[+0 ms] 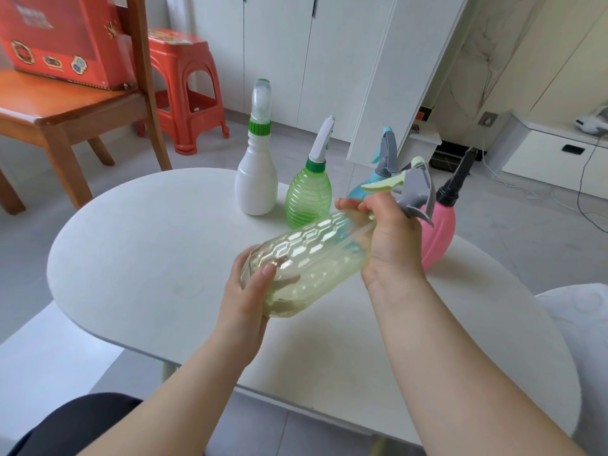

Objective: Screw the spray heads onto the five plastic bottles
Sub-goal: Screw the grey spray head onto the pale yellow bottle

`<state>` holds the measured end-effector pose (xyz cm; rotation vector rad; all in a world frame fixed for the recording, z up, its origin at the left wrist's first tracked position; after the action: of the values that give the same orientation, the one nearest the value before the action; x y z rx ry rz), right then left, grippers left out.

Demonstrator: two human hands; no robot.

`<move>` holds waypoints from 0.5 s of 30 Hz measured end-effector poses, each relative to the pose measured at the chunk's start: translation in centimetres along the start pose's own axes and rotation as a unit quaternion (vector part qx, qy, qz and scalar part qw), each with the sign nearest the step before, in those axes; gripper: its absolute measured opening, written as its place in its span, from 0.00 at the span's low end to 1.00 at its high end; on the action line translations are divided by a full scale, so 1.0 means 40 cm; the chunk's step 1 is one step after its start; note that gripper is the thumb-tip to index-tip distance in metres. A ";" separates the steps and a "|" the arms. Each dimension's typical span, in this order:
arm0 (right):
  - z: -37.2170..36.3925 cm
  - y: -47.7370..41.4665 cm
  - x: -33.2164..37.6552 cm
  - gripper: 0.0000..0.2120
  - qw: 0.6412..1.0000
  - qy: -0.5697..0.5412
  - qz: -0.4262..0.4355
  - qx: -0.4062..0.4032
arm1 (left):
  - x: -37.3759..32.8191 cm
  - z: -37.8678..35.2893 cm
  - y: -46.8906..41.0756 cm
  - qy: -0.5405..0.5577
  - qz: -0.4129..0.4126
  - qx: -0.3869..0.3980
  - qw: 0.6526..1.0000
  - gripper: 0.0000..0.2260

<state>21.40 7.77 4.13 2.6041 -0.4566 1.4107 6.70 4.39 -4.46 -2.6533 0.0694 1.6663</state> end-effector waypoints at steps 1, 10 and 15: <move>0.008 0.001 -0.004 0.11 1.000 -0.003 -0.006 -0.014 | 0.001 0.004 0.002 0.000 -0.004 -0.009 1.000 0.33; 0.023 0.013 -0.014 0.11 0.993 0.107 -0.040 0.032 | 0.038 -0.003 -0.007 0.006 0.056 0.058 0.997 0.34; 0.022 0.050 -0.020 0.21 0.978 0.156 -0.056 0.125 | 0.084 -0.035 0.007 0.062 0.139 0.087 0.985 0.23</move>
<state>21.00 5.81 2.93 2.4680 -0.0949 1.8996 9.39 3.96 -6.87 -2.7078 0.5820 1.4736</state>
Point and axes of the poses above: each hand's wrist, its own y-axis away from the middle knuckle, its own z-axis out of the back of the hand, x = y × z, the point moved 7 cm from there along -y, towards the middle knuckle, and after that the axes turned 8 degrees about -y, right-handed, at the moved point
